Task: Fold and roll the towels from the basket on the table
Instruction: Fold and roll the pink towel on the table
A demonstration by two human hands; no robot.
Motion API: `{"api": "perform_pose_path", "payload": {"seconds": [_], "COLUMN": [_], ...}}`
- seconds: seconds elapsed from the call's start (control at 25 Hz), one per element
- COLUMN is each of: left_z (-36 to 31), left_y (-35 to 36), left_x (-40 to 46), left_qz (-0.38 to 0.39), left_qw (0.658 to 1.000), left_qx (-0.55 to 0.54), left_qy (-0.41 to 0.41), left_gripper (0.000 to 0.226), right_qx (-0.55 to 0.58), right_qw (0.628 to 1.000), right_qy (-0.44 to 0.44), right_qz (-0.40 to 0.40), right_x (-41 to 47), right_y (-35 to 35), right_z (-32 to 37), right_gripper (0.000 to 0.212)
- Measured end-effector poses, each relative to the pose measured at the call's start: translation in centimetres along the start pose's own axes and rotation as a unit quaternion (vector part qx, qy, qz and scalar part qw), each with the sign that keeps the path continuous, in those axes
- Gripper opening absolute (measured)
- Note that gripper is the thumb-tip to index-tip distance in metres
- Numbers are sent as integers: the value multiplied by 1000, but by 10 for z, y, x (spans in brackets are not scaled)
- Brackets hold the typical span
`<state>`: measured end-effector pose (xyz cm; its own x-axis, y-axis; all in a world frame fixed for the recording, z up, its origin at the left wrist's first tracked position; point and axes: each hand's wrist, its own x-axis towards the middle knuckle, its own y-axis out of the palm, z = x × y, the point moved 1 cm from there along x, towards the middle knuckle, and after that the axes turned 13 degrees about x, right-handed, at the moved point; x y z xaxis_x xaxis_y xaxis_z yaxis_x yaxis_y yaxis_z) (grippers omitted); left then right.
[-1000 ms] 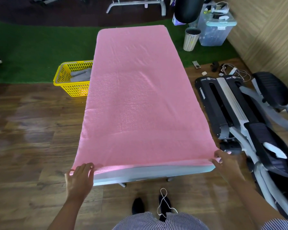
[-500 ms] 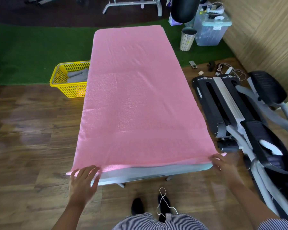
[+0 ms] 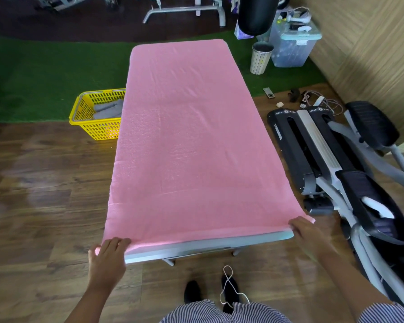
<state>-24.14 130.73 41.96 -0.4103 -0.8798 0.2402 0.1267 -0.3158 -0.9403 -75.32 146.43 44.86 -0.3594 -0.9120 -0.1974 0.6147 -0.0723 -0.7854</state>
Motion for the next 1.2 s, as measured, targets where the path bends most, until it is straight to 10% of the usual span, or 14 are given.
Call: {"api": "perform_pose_path", "payload": {"seconds": [0.16, 0.8, 1.2], "left_z": [-8, 16, 4], "left_y": [-10, -12, -10], "left_x": [1, -7, -4], "left_qz": [-24, 16, -16], "left_qw": [998, 999, 992], "left_qx": [-15, -17, -32], "left_qy": [-64, -39, -119], "left_gripper": [16, 54, 9], "right_qx": [25, 53, 42], "right_qw": [998, 995, 993], "right_qy": [-12, 76, 33], "right_qz": [-64, -33, -104], "right_x": [2, 11, 8], "right_y": [7, -8, 3], "right_z": [3, -13, -4], "right_gripper": [15, 13, 7]}}
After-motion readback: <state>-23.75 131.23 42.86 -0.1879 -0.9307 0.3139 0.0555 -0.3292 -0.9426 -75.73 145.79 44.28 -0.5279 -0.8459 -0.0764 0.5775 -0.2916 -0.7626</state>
